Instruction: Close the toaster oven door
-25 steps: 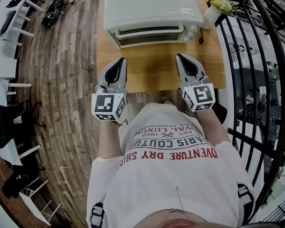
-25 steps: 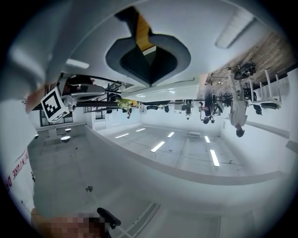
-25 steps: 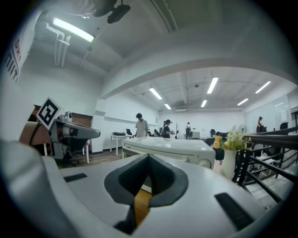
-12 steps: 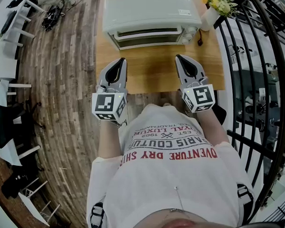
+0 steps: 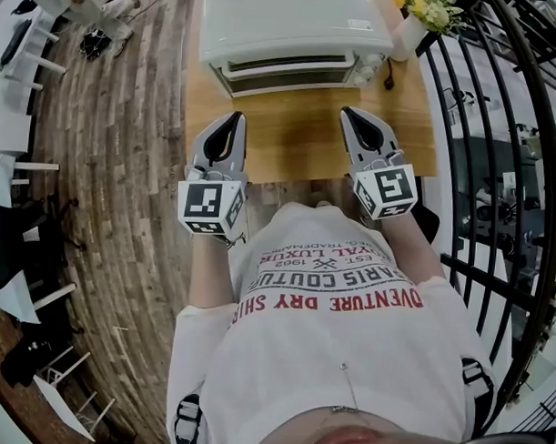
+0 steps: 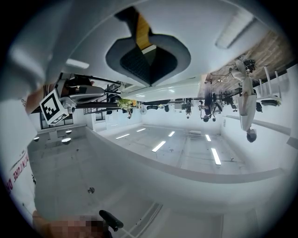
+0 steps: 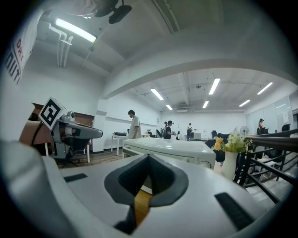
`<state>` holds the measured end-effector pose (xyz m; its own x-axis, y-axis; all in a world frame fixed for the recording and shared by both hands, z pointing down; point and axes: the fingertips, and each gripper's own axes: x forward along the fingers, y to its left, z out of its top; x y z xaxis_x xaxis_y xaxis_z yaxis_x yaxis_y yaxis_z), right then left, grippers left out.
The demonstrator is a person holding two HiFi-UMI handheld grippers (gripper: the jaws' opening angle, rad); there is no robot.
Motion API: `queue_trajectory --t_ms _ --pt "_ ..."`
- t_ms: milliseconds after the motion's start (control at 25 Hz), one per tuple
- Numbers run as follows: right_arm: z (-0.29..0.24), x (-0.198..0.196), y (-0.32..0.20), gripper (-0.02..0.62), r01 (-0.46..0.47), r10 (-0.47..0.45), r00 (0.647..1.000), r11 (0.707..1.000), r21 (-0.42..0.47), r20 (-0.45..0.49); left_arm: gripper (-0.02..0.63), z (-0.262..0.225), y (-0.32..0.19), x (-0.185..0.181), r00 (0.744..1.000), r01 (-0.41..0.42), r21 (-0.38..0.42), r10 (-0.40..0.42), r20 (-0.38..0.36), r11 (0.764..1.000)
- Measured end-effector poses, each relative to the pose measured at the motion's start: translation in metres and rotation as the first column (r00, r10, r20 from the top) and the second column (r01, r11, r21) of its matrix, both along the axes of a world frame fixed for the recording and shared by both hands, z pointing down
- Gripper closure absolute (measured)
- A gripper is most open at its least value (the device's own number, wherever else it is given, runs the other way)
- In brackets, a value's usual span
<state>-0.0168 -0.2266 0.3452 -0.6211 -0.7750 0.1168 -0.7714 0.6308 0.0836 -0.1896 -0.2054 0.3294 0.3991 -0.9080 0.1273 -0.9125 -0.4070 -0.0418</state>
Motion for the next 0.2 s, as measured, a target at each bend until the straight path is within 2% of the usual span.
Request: queue_trajectory --t_ms 200 --pt "-0.0038 -0.0057 0.0025 0.609 0.014 -0.014 1.0 1.0 0.008 -0.005 0.594 -0.0021 0.0012 -0.0003 1.0 -0.005 0.002 0.005 -0.004 1.0"
